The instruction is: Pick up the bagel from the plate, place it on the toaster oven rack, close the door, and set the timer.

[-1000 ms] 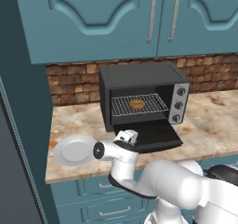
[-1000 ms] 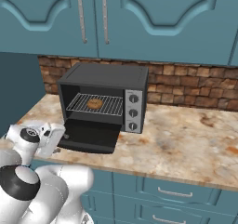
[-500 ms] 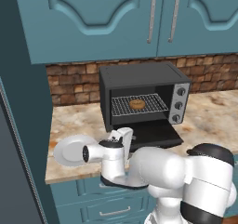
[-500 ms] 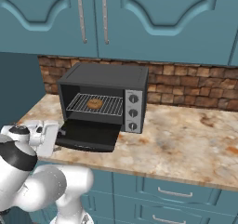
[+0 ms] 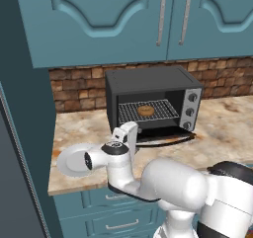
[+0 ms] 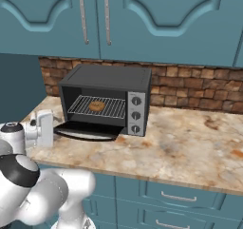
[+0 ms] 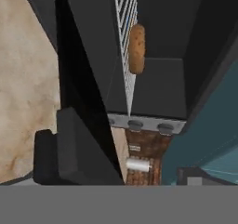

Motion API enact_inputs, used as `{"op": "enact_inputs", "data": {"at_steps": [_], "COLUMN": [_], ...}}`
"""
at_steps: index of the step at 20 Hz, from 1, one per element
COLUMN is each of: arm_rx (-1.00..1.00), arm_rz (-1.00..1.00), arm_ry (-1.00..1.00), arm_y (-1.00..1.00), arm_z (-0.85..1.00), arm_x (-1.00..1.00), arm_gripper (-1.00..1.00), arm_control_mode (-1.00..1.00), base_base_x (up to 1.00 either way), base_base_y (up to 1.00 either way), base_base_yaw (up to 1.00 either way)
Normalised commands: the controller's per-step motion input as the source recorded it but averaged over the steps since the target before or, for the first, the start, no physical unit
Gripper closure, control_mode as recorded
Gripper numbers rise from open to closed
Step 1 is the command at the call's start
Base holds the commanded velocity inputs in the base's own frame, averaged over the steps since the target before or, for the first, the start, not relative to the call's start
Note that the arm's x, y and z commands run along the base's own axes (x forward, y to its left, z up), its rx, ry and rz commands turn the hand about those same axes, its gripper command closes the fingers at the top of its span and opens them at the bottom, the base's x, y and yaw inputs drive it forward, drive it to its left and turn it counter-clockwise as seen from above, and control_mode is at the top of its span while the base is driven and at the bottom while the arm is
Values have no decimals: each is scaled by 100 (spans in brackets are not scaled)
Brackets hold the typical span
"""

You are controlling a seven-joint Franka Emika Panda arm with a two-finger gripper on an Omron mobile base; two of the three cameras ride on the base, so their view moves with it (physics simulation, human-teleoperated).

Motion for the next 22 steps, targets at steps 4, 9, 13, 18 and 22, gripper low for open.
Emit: {"op": "enact_inputs", "data": {"at_steps": [4,9,13,18,22], "arm_rx": [0,0,0,0,-2], "arm_rz": [22,23,17,13,11], "arm_ry": [-12,-4,0,4,8], "arm_y": [0,0,10,18,23], "arm_z": [84,72,60,48,26], "arm_x": [44,49,57,74,63], "arm_gripper": [-100,-100,-100,-100,-100], "arm_control_mode": [-100,-100,-100,-100,-100], "base_base_x": [0,0,0,0,0], "base_base_y": [0,0,0,0,0], "base_base_yaw": [0,0,0,0,0]}}
